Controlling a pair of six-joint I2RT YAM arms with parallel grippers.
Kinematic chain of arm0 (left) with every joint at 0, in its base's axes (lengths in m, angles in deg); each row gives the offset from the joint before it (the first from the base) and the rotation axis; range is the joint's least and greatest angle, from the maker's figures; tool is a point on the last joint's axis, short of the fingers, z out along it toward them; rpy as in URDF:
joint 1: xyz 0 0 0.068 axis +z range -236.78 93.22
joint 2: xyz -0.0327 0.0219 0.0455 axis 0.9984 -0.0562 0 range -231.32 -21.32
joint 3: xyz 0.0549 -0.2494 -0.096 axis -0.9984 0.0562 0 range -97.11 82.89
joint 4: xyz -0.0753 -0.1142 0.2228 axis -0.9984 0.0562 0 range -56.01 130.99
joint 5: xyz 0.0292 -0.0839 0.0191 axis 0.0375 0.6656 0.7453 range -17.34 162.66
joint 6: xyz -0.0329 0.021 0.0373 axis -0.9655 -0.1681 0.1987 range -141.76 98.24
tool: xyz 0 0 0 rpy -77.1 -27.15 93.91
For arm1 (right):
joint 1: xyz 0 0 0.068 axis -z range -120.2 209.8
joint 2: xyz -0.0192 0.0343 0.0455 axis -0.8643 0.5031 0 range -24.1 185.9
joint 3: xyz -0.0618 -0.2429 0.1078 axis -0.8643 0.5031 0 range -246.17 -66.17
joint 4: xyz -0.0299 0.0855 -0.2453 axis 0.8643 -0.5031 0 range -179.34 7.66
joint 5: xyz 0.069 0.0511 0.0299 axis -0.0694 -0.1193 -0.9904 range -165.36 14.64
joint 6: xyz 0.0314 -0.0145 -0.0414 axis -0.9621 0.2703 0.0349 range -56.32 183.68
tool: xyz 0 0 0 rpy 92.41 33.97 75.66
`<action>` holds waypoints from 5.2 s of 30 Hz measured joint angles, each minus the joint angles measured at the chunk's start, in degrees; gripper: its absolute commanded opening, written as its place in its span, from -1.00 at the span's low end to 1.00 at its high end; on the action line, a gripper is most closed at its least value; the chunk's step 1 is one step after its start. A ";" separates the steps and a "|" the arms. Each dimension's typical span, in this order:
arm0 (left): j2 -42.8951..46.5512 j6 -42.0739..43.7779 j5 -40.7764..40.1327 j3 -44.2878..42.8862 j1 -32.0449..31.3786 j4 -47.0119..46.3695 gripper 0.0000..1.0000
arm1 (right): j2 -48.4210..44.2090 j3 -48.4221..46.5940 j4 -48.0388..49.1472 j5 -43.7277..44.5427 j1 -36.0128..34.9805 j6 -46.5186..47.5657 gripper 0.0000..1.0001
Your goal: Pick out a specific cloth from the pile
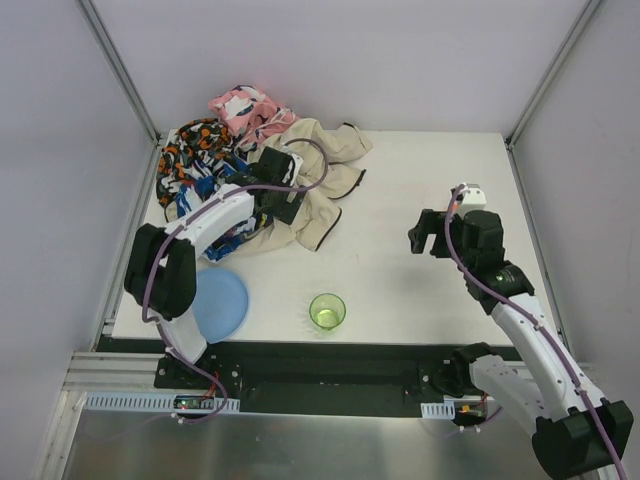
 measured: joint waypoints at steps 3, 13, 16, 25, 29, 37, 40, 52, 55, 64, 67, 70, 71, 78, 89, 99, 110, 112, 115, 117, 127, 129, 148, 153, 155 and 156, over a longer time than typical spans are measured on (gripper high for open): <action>-4.00 -1.03 1.99 -1.20 1.86 0.28 0.98 | 1.22 0.00 0.07 -0.55 0.00 0.35 0.91; -18.82 -6.21 4.17 -11.89 3.34 4.20 0.72 | 7.30 -0.02 0.66 -2.86 0.00 0.63 0.91; -22.95 -8.48 2.14 -17.22 3.41 8.13 -0.51 | 8.11 -0.02 1.14 -2.89 0.00 0.63 0.91; -29.75 -14.84 -2.19 -30.56 5.40 18.60 -1.00 | 9.53 -0.02 5.09 -3.67 0.00 0.11 0.91; -29.73 -15.61 -4.76 -37.27 6.05 22.47 -1.00 | 12.00 -0.02 7.58 -5.97 0.00 -1.31 0.91; -29.24 -14.60 -9.27 -60.26 12.31 24.20 -1.00 | 26.03 -4.11 15.19 -13.38 -3.08 -5.70 0.92; -28.74 -14.43 -9.16 -62.97 15.26 23.96 -1.00 | 32.94 -8.79 18.25 -14.60 -6.62 -7.56 0.92; -28.52 -15.39 -3.21 -63.12 21.77 23.89 -1.00 | 70.29 -39.60 31.41 -10.93 -21.53 -25.31 0.92; -28.52 -16.02 -1.68 -63.12 22.14 23.82 -1.00 | 77.46 -45.16 32.04 -7.67 -23.69 -31.01 0.85; -28.52 -17.31 -0.63 -63.04 22.14 23.78 -1.00 | 86.33 -55.54 29.66 2.71 -27.85 -42.38 0.82; -28.52 -18.01 -0.07 -62.51 22.14 23.21 -1.00 | 88.96 -60.15 26.51 4.52 -28.68 -46.18 0.82; -28.50 -19.06 0.31 -61.86 22.14 22.82 -1.00 | 92.13 -65.51 22.93 5.77 -29.44 -49.33 0.80; -28.44 -19.28 0.39 -61.57 22.14 22.62 -1.00 | 93.26 -67.69 21.88 6.10 -29.64 -50.10 0.79; -26.67 -21.03 1.62 -58.82 22.60 21.77 -1.00 | 100.30 -79.14 18.73 8.24 -30.60 -54.95 0.69; -24.68 -23.54 4.94 -55.65 24.00 20.83 -1.00 | 110.66 -92.89 20.31 11.10 -30.27 -60.89 -0.30; -24.65 -25.07 5.49 -55.49 24.41 20.83 -1.00 | 106.36 -81.44 26.91 10.10 -29.44 -55.47 -0.99; -27.39 -29.86 -0.92 -55.49 25.62 19.54 -1.00 | 62.73 -30.62 44.37 6.40 -25.05 -33.42 -0.99; -28.41 -30.86 -1.97 -55.12 25.88 18.93 -1.00 | 56.28 -27.80 45.33 5.79 -23.93 -30.53 -0.99; -29.27 -32.26 -3.21 -53.40 26.53 17.99 -1.00 | 46.77 -26.47 44.57 4.31 -21.29 -24.94 -0.99; -29.40 -32.81 -4.04 -51.98 27.02 17.77 -1.00 | 42.23 -26.97 42.88 3.04 -18.91 -22.16 -0.99; -29.16 -33.31 -7.43 -47.28 27.82 17.42 -0.66 | 32.98 -39.74 27.56 -2.27 -7.06 -9.94 -0.99; -28.76 -33.48 -6.21 -45.59 27.98 17.27 -0.39 | 33.24 -42.56 24.94 -3.32 -5.31 -8.63 -0.99; -4.22 -32.54 7.67 -28.68 27.96 18.40 0.98 | 56.50 -55.65 19.50 -8.76 13.38 -8.57 -0.99; 5.81 -32.54 8.33 -21.66 27.21 18.53 0.98 | 60.85 -51.89 20.44 -10.54 13.66 -10.54 -0.60; 9.25 -32.54 8.85 -18.75 26.34 18.56 0.98 | 62.01 -49.16 20.41 -11.85 13.64 -12.24 -0.17; 10.84 -32.54 9.14 -17.27 25.77 18.60 0.98 | 62.64 -48.22 20.33 -12.41 13.62 -13.07 -0.01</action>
